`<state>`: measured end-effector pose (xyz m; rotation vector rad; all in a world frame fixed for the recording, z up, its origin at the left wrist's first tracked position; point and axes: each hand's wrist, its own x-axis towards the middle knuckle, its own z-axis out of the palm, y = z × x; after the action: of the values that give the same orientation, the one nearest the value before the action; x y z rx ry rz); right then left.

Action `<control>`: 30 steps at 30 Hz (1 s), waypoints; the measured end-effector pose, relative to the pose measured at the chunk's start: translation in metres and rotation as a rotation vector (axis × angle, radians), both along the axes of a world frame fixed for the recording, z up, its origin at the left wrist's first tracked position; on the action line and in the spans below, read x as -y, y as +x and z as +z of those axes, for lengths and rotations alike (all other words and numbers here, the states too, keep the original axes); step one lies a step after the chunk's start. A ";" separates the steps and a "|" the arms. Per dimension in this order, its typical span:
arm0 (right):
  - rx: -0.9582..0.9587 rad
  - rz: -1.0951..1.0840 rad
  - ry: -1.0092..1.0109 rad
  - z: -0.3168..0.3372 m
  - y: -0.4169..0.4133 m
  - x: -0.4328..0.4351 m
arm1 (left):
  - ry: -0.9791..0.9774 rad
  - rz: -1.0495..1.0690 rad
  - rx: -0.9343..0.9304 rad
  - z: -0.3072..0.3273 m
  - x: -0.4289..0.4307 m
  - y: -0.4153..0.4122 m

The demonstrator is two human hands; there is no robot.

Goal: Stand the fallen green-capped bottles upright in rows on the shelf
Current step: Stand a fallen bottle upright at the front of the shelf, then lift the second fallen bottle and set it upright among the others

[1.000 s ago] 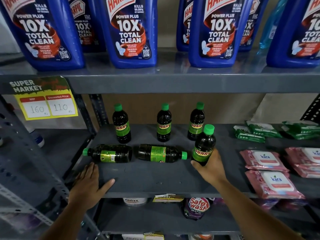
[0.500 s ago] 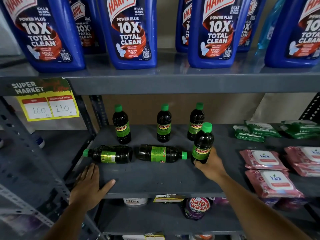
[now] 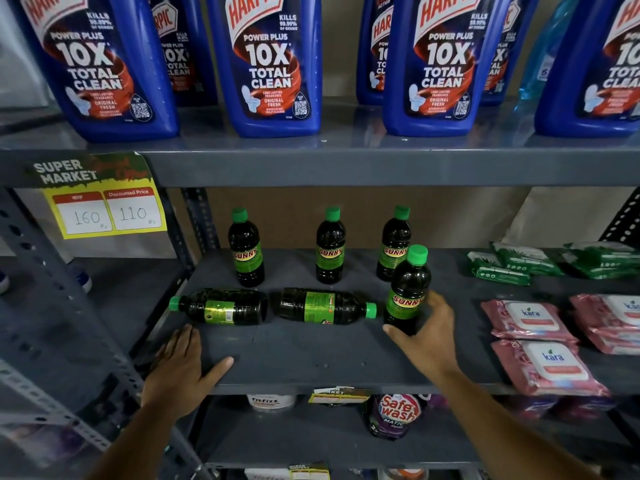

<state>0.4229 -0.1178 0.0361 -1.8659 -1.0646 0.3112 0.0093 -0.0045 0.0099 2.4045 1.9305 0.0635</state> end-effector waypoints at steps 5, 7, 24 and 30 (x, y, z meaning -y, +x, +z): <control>0.450 0.231 0.148 -0.013 -0.053 0.014 | 0.013 0.001 0.026 -0.001 -0.001 0.001; 0.519 0.360 0.049 -0.010 -0.063 -0.003 | 0.001 0.002 0.026 -0.002 0.000 0.000; 0.657 0.407 -0.597 0.046 -0.080 -0.041 | 0.014 -0.001 0.098 -0.002 -0.001 -0.002; 0.579 0.398 -0.282 0.118 -0.089 -0.042 | 0.056 -0.001 0.123 -0.005 -0.001 -0.003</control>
<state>0.3337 -0.0756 0.1540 -2.0391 -1.8783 0.1504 0.0061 -0.0036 0.0049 2.3741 1.8988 0.2627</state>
